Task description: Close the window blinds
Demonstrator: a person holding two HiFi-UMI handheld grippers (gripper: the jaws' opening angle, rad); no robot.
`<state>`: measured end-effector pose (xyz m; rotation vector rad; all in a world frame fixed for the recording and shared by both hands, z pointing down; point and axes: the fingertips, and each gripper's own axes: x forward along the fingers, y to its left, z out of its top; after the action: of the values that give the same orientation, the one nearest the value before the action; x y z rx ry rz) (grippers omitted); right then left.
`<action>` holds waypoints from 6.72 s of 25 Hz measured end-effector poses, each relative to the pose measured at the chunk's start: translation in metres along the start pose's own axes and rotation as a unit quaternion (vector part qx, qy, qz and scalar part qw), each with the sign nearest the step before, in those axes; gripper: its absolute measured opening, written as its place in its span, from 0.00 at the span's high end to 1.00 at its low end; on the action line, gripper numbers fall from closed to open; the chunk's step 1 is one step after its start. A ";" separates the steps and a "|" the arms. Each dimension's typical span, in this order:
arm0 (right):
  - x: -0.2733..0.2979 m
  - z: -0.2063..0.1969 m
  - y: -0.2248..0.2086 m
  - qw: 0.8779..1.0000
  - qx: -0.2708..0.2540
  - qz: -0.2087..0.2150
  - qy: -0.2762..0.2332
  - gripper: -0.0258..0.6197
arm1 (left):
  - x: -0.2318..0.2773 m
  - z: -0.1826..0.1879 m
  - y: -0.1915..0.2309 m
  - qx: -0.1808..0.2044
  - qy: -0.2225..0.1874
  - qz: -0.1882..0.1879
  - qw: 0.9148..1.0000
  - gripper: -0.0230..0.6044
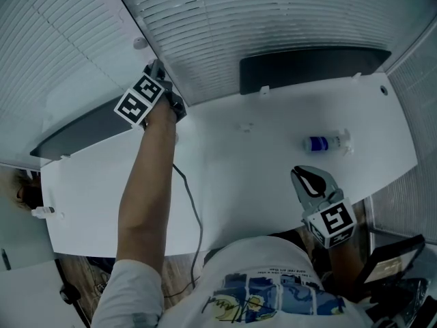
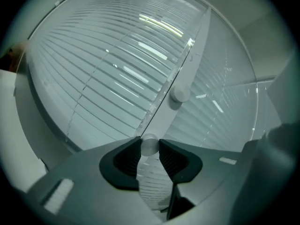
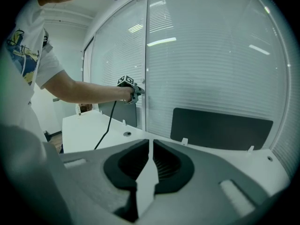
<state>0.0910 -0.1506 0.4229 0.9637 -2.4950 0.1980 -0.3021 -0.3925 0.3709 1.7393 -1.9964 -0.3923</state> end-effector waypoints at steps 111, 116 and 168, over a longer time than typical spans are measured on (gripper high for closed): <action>0.021 0.028 0.050 1.000 -0.011 0.017 -0.021 0.93 | -0.089 0.009 0.003 0.243 0.024 -0.043 0.969 0.76; 0.024 0.030 0.068 0.999 -0.009 0.010 -0.033 0.93 | -0.135 -0.003 0.004 0.257 0.027 -0.075 0.963 0.80; -0.019 0.068 0.225 0.994 -0.076 0.031 -0.078 0.94 | -0.450 -0.085 -0.030 0.258 0.155 -0.348 0.888 0.96</action>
<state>-0.0715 0.0086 0.3606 0.8694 -2.6402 -0.0506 -0.1907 0.0524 0.3596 2.6410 -1.2556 0.2321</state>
